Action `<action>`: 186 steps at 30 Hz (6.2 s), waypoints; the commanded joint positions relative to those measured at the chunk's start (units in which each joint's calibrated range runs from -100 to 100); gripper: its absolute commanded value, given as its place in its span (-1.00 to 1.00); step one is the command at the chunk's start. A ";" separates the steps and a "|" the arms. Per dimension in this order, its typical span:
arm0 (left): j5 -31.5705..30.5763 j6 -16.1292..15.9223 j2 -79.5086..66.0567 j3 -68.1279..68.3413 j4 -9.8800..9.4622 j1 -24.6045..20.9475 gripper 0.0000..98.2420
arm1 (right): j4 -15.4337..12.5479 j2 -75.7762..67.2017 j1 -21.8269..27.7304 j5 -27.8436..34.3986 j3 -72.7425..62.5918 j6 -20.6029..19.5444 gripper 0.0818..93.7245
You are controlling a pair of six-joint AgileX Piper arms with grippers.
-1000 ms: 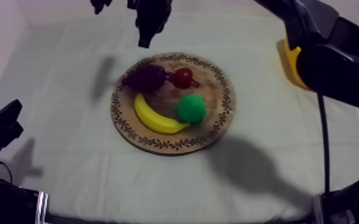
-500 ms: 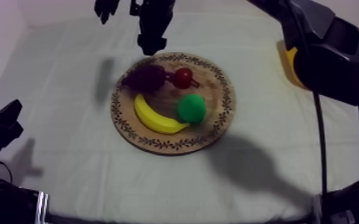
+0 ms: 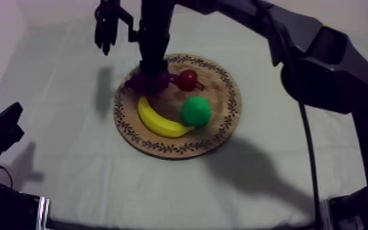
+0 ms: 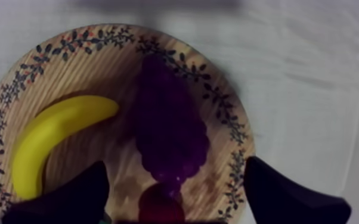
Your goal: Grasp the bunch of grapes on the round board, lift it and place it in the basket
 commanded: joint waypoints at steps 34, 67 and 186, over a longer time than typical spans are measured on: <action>0.01 0.00 0.00 -0.03 0.02 0.00 -1.00 | -0.91 9.21 0.38 -0.22 -5.35 1.31 -0.47; 0.01 0.05 0.00 -0.03 0.02 0.00 -1.00 | 3.74 -38.18 21.76 -23.87 31.15 -16.56 -0.43; 0.01 0.05 0.00 -0.03 0.02 0.00 -1.00 | -2.89 -145.32 37.72 -69.05 156.39 -15.10 -0.87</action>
